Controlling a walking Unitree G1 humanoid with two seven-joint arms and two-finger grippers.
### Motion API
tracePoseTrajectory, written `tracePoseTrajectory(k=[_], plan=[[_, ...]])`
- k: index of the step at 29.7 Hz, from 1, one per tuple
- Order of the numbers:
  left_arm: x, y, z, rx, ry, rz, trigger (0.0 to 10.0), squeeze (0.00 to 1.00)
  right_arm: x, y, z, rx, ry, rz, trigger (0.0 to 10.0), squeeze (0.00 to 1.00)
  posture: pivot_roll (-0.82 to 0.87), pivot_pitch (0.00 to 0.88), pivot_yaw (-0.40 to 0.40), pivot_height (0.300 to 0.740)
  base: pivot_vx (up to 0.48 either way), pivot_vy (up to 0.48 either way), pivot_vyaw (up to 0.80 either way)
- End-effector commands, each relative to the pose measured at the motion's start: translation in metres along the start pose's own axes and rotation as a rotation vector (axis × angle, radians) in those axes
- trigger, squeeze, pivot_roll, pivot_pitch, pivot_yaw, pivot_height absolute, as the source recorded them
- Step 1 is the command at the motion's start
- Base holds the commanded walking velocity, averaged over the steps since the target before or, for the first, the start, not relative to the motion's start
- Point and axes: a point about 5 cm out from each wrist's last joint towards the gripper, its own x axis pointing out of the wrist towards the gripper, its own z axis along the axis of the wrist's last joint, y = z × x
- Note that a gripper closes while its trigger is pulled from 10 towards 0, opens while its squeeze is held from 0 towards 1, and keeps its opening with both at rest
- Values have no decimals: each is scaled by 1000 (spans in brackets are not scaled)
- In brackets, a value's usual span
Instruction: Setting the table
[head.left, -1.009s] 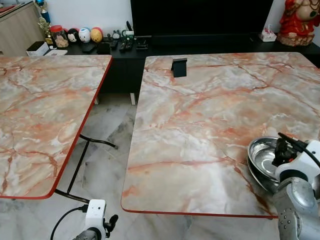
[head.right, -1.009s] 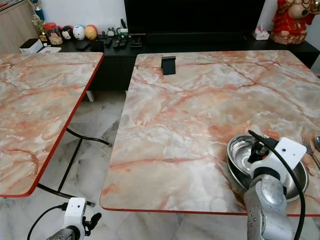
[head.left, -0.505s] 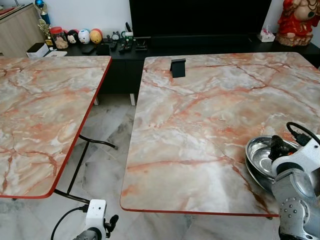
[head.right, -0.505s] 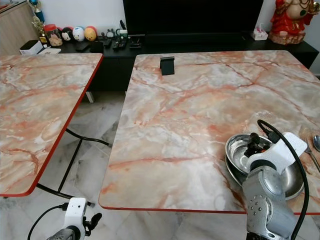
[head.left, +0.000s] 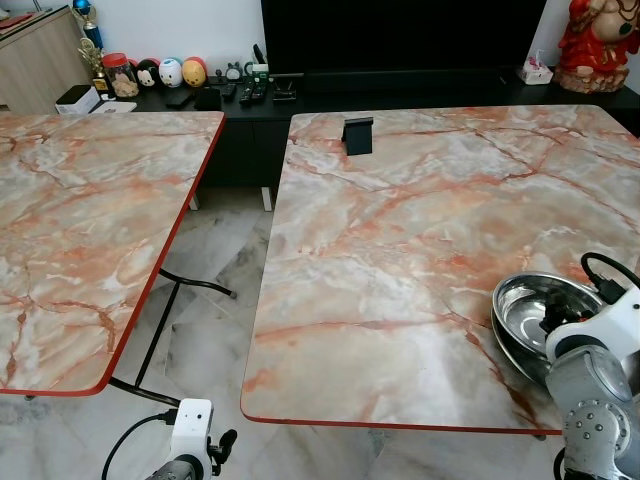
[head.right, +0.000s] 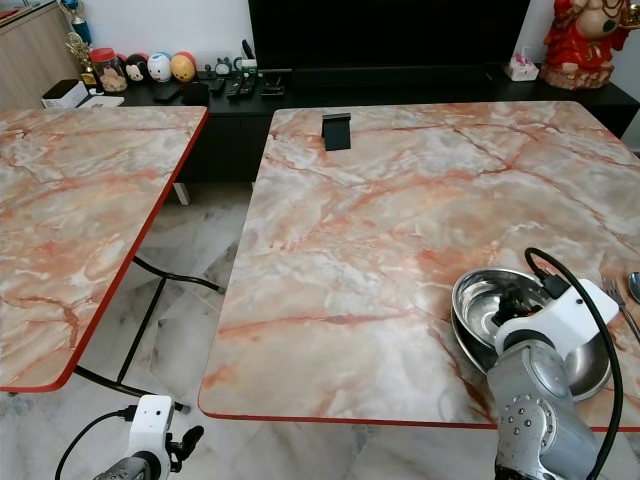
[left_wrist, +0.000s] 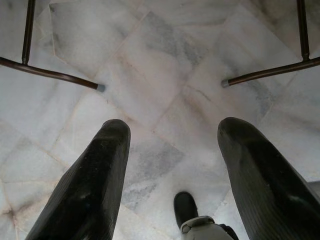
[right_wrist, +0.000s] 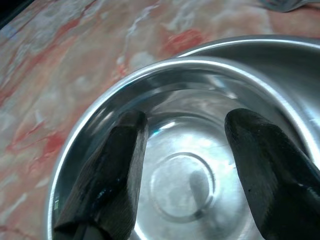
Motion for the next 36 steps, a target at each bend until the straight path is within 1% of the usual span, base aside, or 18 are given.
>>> tracePoseTrajectory(k=[1, 23, 33, 36], plan=[[0, 1, 1, 14, -1, 1, 10000, 0, -2, 0, 6, 5, -17, -5, 10000, 0, -79, 0, 50, 740, 0, 0, 0], [0, 1, 2, 12, -4, 1, 10000, 0, 0, -13, 21, -8, -46, -50, 10000, 0, -82, 0, 52, 740, 0, 0, 0], [1, 0, 4, 15, -10, -4, 10000, 0, -2, -15, 16, -23, -16, -52, 10000, 0, -83, 0, 52, 740, 0, 0, 0], [1, 0, 5, 14, -13, -3, 10000, 0, -5, -19, 14, -27, -9, -64, 10000, 0, -86, 0, 54, 740, 0, 0, 0]])
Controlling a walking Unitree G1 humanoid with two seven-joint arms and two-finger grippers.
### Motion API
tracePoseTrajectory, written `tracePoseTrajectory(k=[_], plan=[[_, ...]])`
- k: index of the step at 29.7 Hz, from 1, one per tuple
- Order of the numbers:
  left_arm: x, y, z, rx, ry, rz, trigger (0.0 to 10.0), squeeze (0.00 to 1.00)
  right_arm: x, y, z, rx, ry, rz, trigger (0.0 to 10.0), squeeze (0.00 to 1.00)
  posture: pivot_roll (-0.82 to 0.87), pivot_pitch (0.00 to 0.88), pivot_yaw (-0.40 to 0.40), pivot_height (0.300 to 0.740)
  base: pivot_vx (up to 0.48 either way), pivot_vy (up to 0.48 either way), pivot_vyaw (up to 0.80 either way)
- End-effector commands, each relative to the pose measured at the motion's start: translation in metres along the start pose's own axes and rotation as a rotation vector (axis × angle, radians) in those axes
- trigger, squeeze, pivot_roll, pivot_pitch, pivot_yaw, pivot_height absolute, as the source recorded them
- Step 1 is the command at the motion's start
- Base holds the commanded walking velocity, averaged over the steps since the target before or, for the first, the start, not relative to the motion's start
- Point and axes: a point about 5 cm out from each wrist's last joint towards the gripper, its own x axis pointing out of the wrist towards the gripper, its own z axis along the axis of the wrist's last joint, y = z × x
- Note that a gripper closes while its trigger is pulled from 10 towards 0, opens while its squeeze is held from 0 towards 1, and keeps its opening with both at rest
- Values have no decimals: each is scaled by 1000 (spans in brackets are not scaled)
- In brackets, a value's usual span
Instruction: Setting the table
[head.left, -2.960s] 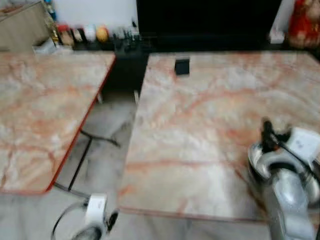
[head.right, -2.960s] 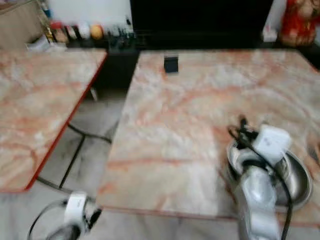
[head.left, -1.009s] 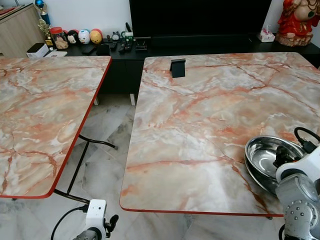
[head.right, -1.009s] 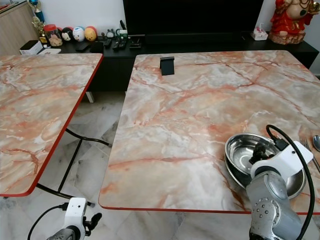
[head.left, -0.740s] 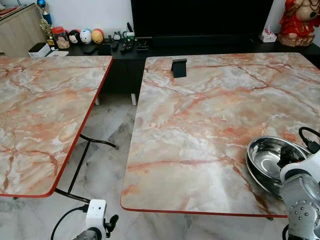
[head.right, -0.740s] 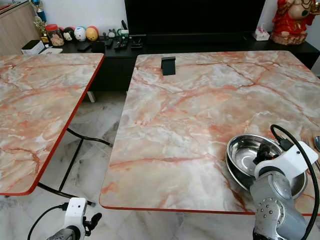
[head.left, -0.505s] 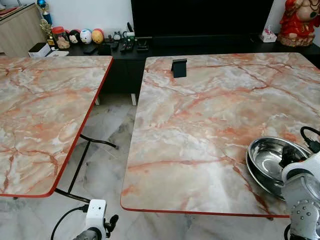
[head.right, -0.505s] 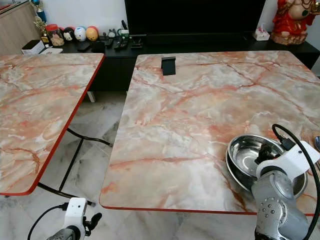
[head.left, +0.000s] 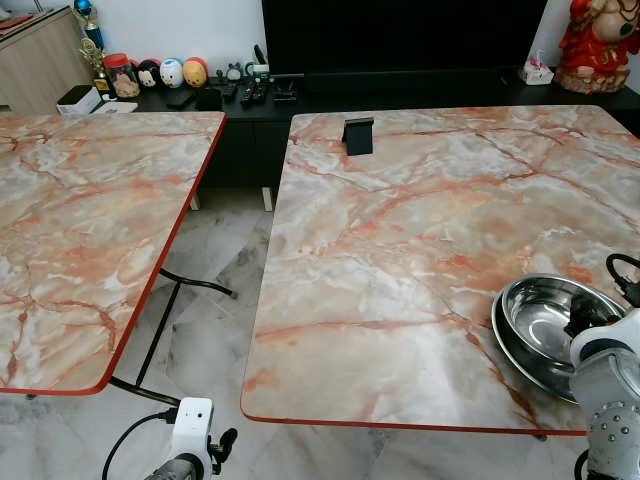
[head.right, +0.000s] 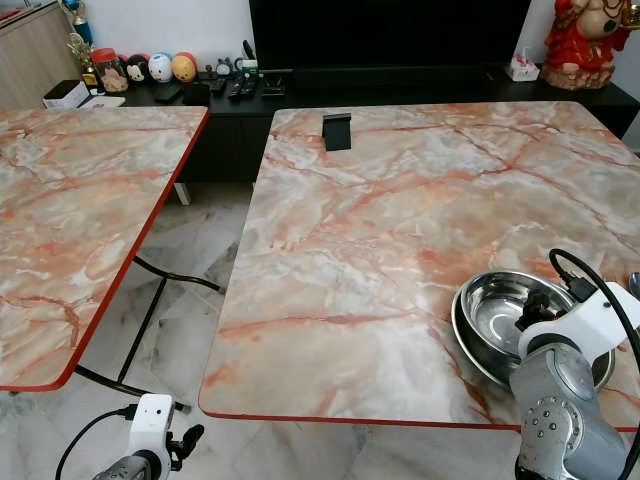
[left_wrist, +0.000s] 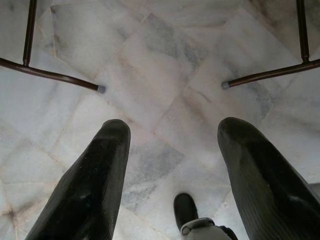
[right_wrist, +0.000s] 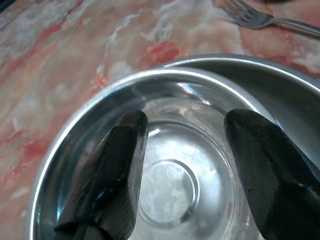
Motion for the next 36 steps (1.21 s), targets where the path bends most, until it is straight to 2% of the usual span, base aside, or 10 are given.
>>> tracePoseTrajectory(k=[1, 15, 28, 32, 34, 36], plan=[[1, 1, 3, 12, -7, -1, 10000, 0, -4, -2, 3, 4, -10, -6, 10000, 0, -86, 0, 54, 740, 0, 0, 0], [1, 1, 4, 14, -9, -3, 10000, 0, -7, -5, 2, -4, 5, -13, 10000, 0, -87, 0, 55, 740, 0, 0, 0], [1, 0, 3, 13, -5, -1, 10000, 0, -11, 2, 5, -30, -5, 27, 10000, 0, -87, 0, 53, 740, 0, 0, 0], [1, 1, 3, 12, -5, -1, 10000, 0, -11, 7, 9, -20, -46, 56, 10000, 0, -91, 0, 54, 740, 0, 0, 0], [1, 0, 3, 11, -5, -2, 10000, 0, -14, 23, 15, -15, -162, 167, 10000, 0, -90, 0, 53, 740, 0, 0, 0], [1, 0, 3, 10, -6, -3, 10000, 0, -17, 29, 17, -39, -223, 216, 10000, 0, -90, 0, 53, 740, 0, 0, 0]])
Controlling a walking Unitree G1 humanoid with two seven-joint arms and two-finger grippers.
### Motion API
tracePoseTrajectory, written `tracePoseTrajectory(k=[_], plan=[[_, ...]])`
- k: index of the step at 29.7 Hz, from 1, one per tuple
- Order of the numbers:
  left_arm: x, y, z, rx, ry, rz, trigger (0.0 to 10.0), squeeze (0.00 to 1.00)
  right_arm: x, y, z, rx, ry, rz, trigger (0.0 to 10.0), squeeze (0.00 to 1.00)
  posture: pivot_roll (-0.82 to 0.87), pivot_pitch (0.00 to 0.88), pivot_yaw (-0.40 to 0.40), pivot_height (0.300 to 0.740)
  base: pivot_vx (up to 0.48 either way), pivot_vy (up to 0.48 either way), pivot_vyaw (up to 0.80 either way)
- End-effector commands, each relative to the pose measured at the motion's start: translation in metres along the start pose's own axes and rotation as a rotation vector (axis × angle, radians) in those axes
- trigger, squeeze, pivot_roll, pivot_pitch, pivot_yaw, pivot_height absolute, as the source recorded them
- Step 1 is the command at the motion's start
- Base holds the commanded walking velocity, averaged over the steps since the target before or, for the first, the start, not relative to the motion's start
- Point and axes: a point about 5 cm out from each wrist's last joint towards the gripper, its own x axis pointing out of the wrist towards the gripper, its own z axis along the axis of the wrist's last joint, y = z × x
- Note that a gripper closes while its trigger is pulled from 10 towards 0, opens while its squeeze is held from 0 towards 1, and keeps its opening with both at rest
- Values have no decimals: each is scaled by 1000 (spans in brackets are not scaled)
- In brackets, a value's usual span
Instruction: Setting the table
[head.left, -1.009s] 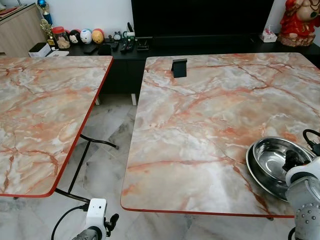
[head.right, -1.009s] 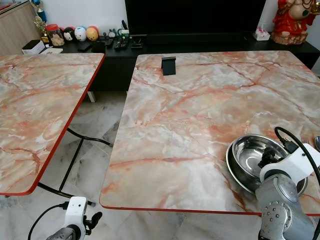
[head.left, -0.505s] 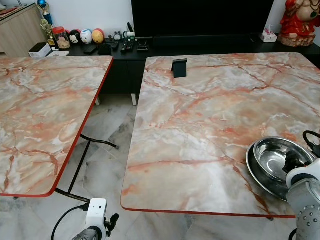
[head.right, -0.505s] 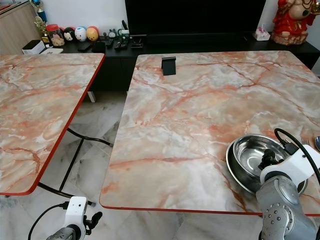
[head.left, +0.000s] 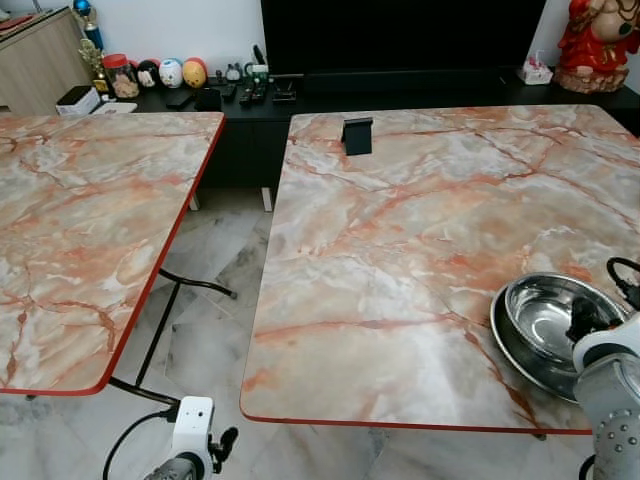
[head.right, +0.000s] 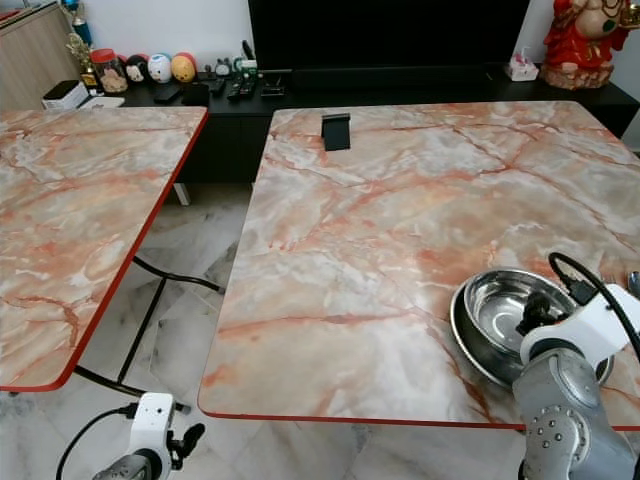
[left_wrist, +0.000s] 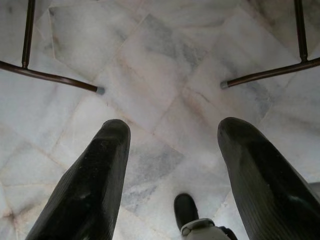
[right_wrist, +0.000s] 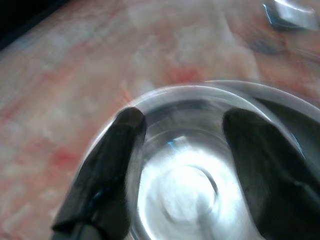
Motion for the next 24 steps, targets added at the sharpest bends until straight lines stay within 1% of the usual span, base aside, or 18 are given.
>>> tracePoseTrajectory(k=[1, 4, 5, 6, 7, 8, 9, 11, 15, 17, 19, 24], plan=[[1, 0, 2, 6, -5, 0, 10000, 0, -5, 13, 7, -32, -104, 80, 10000, 0, -85, 0, 52, 740, 0, 0, 0], [0, 1, 2, 4, -6, 1, 10000, 0, -7, 21, 6, -74, -157, 142, 10000, 0, -87, 0, 52, 740, 0, 0, 0], [0, 1, 2, 3, -7, 2, 10000, 0, -9, 29, 2, -142, -179, 211, 10000, 0, -87, 0, 52, 740, 0, 0, 0], [0, 1, 2, 2, -7, 3, 10000, 0, -9, 32, -1, -166, -184, 237, 10000, 0, -87, 0, 52, 740, 0, 0, 0], [0, 1, 1, 3, -7, 5, 10000, 0, -10, 35, -11, -290, -199, 277, 10000, 0, -82, 0, 50, 740, 0, 0, 0], [0, 2, 1, 3, -8, 7, 10000, 0, -9, 34, -18, -335, -201, 293, 10000, 0, -82, 0, 50, 740, 0, 0, 0], [0, 2, 1, 3, -8, 7, 10000, 0, -9, 34, -18, -335, -201, 293, 10000, 0, -82, 0, 50, 740, 0, 0, 0], [0, 3, 1, 2, -8, 11, 10000, 0, -7, 32, -24, -366, -219, 304, 10000, 0, -74, 0, 46, 740, 0, 0, 0], [-1, 3, 0, 3, -6, 12, 10000, 0, -5, 30, -25, -388, -246, 306, 10000, 0, -73, 0, 45, 740, 0, 0, 0], [-1, 4, 0, 4, -5, 14, 10000, 0, -4, 31, -21, -395, -295, 325, 10000, 0, -70, 0, 41, 740, 0, 0, 778], [-1, 4, 0, 4, -5, 15, 10000, 0, -3, 35, -20, -398, -317, 359, 10000, 0, -67, 0, 41, 740, 0, 0, 781], [-1, 5, 0, 8, -5, 14, 10000, 0, -3, 44, -20, -392, -341, 401, 10000, 0, -67, 0, 44, 740, 0, 0, 777]])
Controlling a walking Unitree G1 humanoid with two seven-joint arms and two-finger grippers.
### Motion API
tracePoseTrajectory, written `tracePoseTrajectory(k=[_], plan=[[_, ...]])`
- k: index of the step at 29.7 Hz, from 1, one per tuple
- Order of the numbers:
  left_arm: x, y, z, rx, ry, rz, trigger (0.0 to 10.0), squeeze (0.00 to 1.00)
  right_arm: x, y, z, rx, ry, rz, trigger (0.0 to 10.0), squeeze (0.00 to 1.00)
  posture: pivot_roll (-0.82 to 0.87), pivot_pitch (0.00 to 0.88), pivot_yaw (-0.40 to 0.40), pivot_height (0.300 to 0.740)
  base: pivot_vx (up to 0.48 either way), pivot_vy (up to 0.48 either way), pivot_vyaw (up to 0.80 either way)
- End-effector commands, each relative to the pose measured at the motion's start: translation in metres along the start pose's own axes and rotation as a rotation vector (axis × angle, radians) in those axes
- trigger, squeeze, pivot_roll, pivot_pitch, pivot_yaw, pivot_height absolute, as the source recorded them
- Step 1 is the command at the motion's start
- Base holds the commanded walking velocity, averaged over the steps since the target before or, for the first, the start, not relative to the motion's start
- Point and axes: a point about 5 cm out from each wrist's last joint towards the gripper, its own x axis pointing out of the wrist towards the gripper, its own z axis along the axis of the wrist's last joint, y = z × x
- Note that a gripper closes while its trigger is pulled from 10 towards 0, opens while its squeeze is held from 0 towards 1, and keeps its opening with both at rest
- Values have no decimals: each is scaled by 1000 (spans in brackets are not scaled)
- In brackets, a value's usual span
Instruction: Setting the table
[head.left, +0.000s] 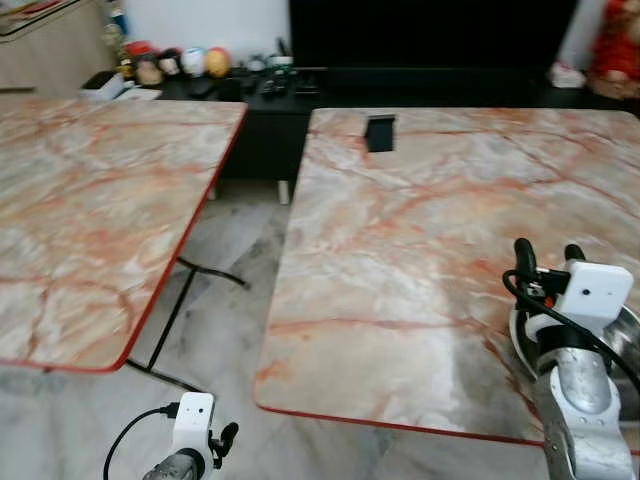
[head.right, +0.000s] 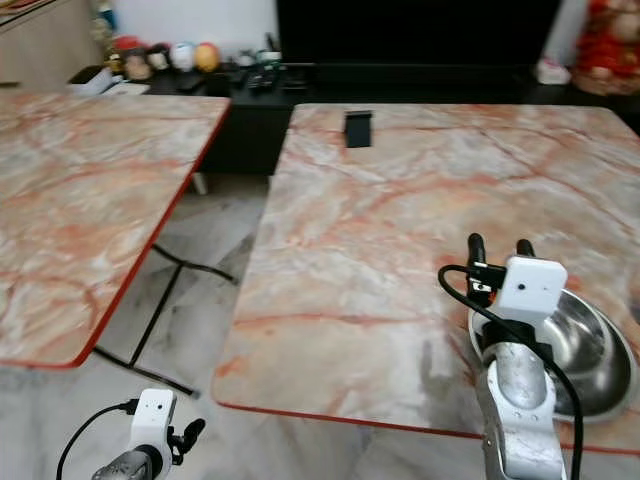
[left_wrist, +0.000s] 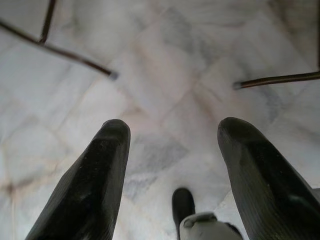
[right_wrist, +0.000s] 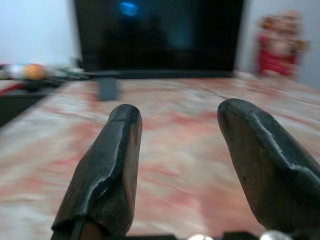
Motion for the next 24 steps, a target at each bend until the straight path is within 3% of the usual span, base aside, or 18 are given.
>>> tracePoseTrajectory(k=[1, 19, 24], plan=[[-2, 4, -3, 7, 10, 11, 10000, 0, 2, 5, -1, 2, -11, 21, 10000, 0, -67, 0, 44, 740, 0, 0, 781], [-3, 6, -5, 5, 18, 12, 10000, 0, 6, 10, -2, 19, -62, 62, 10000, 0, -62, 0, 44, 740, 0, 0, 782], [-3, 6, -5, 13, 16, 13, 10000, 0, 8, 9, -2, 14, -69, 68, 10000, 0, -58, 0, 42, 740, 0, 261, 784]])
